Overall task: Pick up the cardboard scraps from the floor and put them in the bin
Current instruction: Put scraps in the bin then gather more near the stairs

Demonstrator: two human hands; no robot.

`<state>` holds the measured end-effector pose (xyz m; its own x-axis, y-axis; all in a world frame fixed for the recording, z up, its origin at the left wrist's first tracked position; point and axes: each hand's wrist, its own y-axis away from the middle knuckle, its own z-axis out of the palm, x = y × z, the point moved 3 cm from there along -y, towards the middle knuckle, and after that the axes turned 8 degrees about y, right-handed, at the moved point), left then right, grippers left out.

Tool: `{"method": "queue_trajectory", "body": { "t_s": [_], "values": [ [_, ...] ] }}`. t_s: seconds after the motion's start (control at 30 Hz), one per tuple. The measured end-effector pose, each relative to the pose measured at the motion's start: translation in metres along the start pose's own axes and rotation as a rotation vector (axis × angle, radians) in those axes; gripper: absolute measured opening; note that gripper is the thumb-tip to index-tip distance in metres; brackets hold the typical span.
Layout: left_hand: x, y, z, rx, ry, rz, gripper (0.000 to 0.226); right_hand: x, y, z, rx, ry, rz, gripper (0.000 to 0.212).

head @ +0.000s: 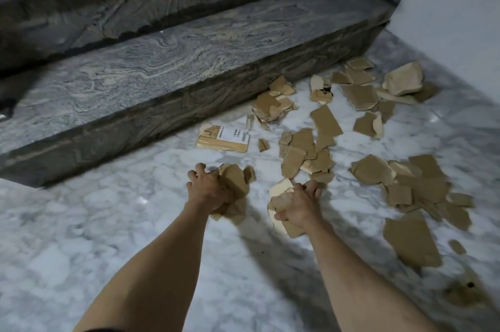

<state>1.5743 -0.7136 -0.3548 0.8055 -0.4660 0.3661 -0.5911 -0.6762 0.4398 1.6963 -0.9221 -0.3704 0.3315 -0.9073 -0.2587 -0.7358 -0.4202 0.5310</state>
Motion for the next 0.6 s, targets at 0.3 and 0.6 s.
{"method": "queue_trajectory", "body": {
  "t_s": [0.3,0.6],
  "values": [
    [-0.017,0.002,-0.006,-0.028,0.242,-0.042,0.055,-0.055,-0.011,-0.013,-0.209,-0.288,-0.091,0.070],
    [-0.085,0.011,-0.025,0.090,1.004,-0.230,0.068,-0.120,-0.011,-0.012,-0.316,-0.469,-0.169,0.048]
  ]
}}
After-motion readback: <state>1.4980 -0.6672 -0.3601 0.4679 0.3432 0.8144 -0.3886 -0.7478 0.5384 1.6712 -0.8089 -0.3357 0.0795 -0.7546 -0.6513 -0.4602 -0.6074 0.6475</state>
